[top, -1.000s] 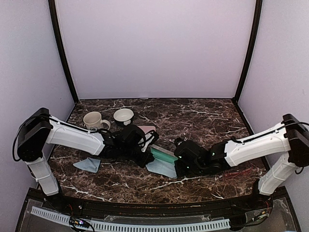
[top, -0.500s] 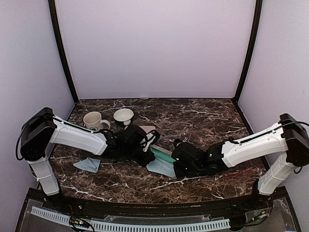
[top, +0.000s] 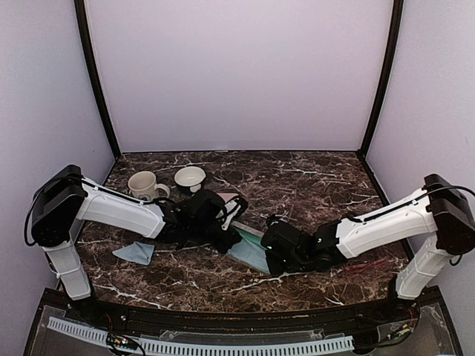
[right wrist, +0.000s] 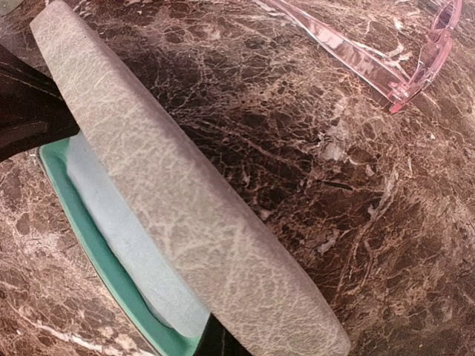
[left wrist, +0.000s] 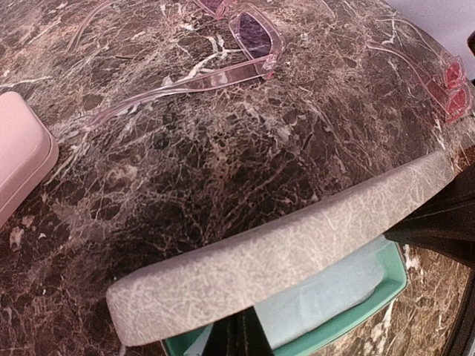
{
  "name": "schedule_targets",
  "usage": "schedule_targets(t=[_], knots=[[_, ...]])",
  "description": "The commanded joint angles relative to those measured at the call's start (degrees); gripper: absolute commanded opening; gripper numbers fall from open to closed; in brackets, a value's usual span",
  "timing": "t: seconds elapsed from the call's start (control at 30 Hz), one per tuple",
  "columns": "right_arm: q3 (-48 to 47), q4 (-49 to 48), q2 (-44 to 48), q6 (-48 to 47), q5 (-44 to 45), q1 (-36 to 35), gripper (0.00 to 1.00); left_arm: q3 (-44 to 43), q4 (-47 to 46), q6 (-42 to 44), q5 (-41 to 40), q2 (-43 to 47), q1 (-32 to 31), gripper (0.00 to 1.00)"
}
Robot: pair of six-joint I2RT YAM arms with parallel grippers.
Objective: Organize the sunglasses
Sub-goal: Place the folded cleaning cloth in the sunglasses case.
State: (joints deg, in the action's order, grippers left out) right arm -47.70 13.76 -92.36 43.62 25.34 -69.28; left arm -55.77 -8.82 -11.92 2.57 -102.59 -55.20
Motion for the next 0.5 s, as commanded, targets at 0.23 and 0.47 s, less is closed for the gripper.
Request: schedule_targets(t=[0.23,0.47], knots=[[-1.82,0.53,-1.24,0.24,1.05,-0.69,0.0,0.97,-0.67,0.72,-0.26,-1.13,0.36,0.0],[-2.22,1.07,-0.69,0.39,1.44,-0.77,0.02,0.62,0.2,0.48,-1.2,-0.67,0.36,0.1]])
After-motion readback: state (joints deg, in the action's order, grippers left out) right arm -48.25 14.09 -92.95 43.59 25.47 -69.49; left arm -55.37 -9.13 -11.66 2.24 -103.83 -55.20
